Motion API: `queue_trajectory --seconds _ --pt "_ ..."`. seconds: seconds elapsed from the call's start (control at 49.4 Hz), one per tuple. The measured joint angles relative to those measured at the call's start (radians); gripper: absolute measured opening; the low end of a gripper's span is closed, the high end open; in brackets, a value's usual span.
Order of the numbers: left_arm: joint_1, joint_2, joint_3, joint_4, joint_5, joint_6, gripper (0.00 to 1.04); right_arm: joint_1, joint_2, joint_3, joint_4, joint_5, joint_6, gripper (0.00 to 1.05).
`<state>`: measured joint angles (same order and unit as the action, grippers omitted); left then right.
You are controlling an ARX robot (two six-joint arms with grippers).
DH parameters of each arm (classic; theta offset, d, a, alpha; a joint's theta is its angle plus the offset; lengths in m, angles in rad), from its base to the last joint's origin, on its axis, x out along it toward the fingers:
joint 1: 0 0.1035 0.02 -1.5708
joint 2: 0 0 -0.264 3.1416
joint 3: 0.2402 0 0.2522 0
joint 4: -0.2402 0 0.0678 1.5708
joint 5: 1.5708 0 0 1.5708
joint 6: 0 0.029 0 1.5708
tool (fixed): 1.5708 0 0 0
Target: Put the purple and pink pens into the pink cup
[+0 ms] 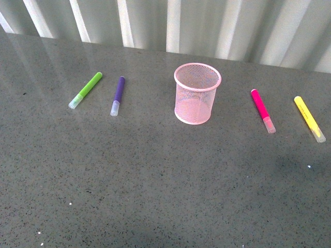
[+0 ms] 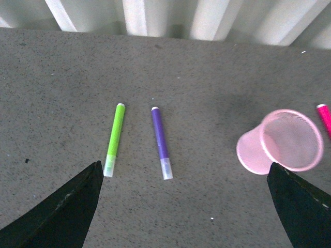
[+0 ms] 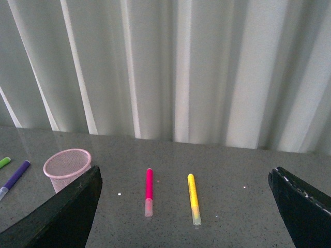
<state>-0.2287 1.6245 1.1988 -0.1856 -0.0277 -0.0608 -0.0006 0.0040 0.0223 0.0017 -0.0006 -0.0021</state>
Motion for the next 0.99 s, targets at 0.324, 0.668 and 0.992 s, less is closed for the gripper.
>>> queue_trajectory --seconds 0.324,0.668,0.992 --pt "0.001 0.44 0.439 -0.253 -0.068 0.01 0.98 0.0 0.0 0.0 0.0 0.0 0.0 0.98" --pt "0.012 0.606 0.51 -0.267 -0.079 -0.021 0.98 0.0 0.0 0.0 0.0 0.0 0.0 0.98" --pt "-0.009 0.742 0.646 -0.294 -0.074 -0.027 0.98 0.0 0.0 0.0 0.0 0.0 0.0 0.98"
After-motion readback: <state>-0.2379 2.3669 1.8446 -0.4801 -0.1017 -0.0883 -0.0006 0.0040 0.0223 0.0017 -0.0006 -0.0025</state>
